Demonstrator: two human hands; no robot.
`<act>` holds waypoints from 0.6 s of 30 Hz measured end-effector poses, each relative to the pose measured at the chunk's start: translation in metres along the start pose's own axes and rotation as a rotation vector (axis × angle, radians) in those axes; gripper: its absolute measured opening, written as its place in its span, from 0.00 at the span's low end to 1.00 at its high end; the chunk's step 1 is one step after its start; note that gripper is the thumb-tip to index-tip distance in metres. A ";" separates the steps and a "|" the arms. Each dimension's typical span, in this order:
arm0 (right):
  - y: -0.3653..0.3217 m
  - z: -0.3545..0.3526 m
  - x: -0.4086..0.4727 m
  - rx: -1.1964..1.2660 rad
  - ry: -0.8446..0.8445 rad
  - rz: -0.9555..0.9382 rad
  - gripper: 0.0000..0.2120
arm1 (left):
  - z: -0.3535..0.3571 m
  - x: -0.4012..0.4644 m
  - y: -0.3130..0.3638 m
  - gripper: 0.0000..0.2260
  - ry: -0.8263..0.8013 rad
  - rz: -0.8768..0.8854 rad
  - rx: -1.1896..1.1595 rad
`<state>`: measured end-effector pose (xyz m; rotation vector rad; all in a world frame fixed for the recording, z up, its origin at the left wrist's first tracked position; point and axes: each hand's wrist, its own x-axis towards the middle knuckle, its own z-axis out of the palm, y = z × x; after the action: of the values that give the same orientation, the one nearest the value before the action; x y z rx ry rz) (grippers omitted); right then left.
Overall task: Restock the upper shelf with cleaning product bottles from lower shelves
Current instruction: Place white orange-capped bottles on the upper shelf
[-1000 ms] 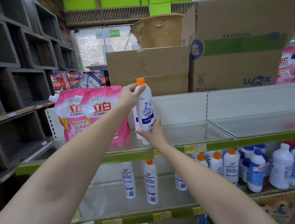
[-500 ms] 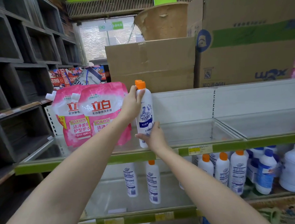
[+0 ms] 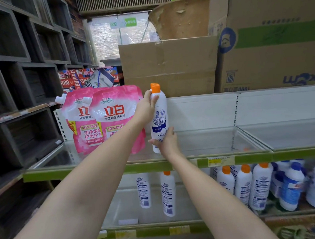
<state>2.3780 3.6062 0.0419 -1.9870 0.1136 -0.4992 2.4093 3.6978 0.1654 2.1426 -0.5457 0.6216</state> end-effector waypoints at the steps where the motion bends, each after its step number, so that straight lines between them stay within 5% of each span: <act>1: 0.000 0.002 0.001 -0.014 0.007 0.011 0.36 | -0.002 0.000 0.000 0.21 -0.005 -0.006 0.012; 10: -0.014 -0.005 -0.005 -0.050 -0.028 0.137 0.33 | -0.018 -0.018 0.003 0.11 -0.065 -0.109 0.152; 18: -0.023 -0.016 -0.029 -0.239 0.104 0.132 0.25 | -0.042 -0.063 -0.015 0.10 -0.142 -0.072 0.238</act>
<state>2.3426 3.6122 0.0598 -2.1685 0.3826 -0.5230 2.3579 3.7505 0.1417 2.4340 -0.4886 0.5182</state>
